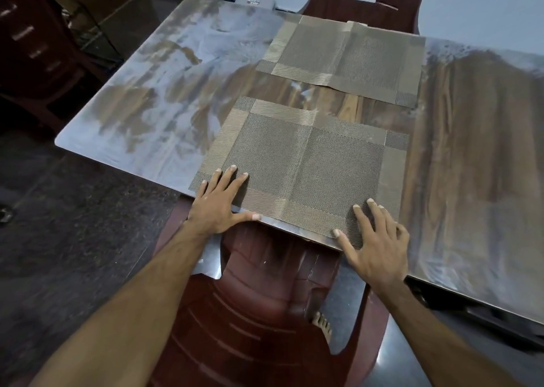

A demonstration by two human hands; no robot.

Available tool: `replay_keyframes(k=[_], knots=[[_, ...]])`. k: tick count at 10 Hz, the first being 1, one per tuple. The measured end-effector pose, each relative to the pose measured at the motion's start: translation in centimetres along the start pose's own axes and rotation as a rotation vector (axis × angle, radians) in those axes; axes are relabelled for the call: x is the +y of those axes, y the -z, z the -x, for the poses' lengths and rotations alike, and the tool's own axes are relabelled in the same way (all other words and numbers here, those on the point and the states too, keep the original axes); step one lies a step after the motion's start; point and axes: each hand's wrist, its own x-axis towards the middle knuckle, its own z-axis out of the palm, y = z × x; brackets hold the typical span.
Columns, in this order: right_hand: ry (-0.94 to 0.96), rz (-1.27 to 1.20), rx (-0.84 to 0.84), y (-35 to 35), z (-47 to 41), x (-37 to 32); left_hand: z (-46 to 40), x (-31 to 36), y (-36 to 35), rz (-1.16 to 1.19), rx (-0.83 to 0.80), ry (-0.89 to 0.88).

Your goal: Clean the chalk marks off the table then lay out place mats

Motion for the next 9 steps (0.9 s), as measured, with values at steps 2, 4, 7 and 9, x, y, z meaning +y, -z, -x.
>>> replay_keyframes(k=[2, 4, 7, 9], knots=[[-0.004, -0.008, -0.015, 0.3, 0.1, -0.1, 0.0, -0.2, -0.3, 0.007, 0.006, -0.001], [-0.011, -0.022, -0.027, 0.6, 0.0, -0.2, -0.1, -0.3, -0.4, 0.000, 0.000, -0.003], [-0.024, -0.032, -0.104, 1.2, 0.0, -0.3, 1.2, 1.7, 0.1, -0.095, -0.001, 0.039], [-0.033, -0.208, -0.299, 2.6, -0.4, 0.6, 3.5, 5.1, 1.1, -0.187, 0.054, -0.033]])
